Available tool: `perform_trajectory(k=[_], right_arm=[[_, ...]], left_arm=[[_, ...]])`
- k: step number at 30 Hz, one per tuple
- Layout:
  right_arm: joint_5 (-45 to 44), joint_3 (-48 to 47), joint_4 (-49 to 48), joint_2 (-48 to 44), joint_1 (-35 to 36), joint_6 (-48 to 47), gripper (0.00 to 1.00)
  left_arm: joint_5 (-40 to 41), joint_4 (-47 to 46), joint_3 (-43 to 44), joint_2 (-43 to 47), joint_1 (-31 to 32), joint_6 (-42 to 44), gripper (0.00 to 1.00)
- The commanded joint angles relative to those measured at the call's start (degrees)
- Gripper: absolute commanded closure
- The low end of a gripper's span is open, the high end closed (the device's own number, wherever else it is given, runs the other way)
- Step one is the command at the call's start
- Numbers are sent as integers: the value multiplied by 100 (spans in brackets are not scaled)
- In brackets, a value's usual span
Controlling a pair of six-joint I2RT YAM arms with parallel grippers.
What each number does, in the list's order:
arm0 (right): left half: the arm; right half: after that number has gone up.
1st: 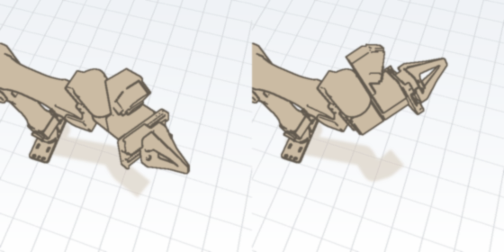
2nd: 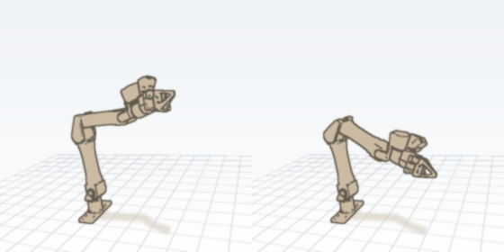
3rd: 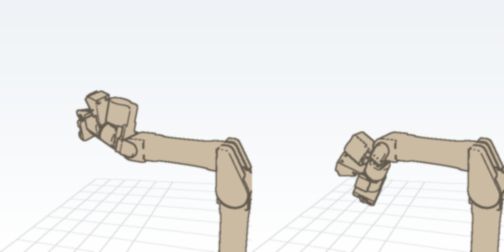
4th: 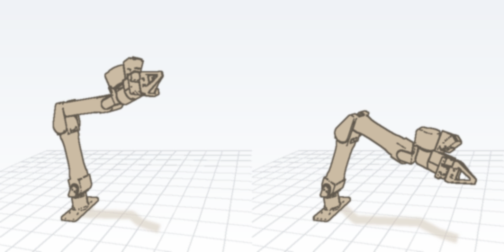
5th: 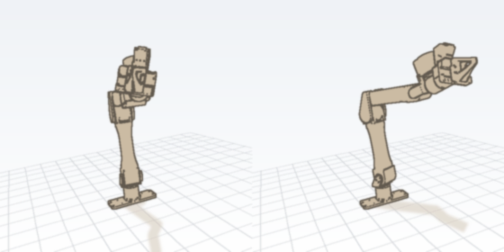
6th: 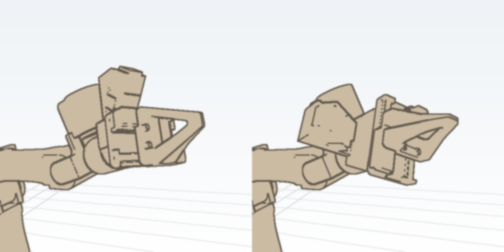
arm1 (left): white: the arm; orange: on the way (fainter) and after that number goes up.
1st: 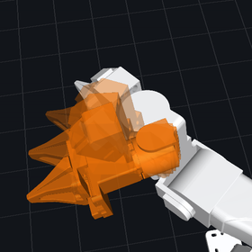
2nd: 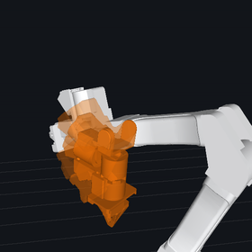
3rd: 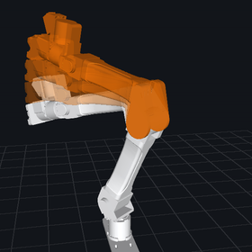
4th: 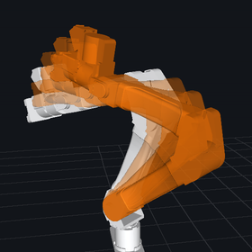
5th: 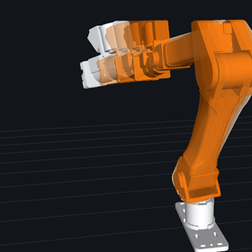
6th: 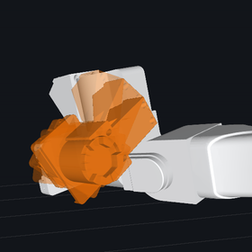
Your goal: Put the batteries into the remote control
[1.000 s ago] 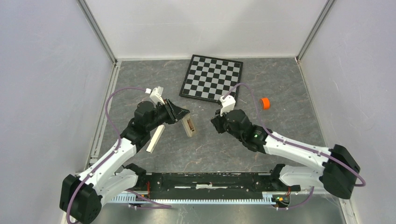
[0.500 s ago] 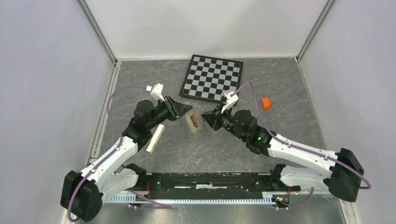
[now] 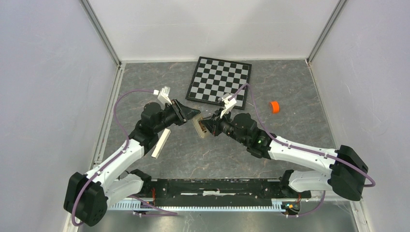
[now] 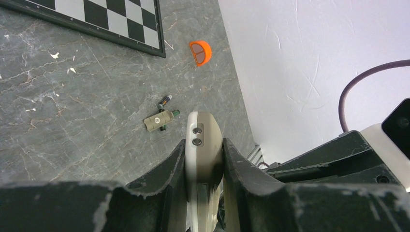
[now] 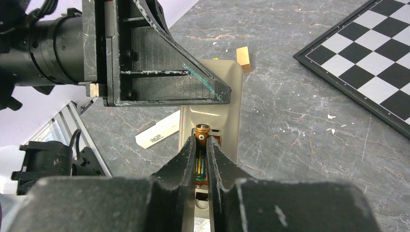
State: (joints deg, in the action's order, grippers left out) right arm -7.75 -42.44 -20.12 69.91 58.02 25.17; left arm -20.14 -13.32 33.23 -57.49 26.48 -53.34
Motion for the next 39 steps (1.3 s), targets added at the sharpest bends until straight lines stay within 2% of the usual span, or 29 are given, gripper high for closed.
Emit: perform_trajectory(k=[1,7,12,19,26,32,39], right_arm=[[-77,-256,-277,118,43,-202,85],[-300,-161,-297,135,54,-523,84],[-126,-79,-300,172,52,-761,83],[181,256,-470,41,55,-725,77],[169,219,-192,-49,62,-763,73],[110,-67,153,-126,58,-448,63],[325,-372,271,-247,52,-53,45]], left_arm=[[-222,-58,332,-67,17,-355,98],[-293,40,365,-128,20,-516,98],[-383,164,451,-145,8,-628,98],[-425,423,594,-99,6,-699,98],[-420,574,667,-103,-2,-600,98],[-357,646,661,-104,-11,-465,98],[-367,664,673,-86,-11,-322,98]])
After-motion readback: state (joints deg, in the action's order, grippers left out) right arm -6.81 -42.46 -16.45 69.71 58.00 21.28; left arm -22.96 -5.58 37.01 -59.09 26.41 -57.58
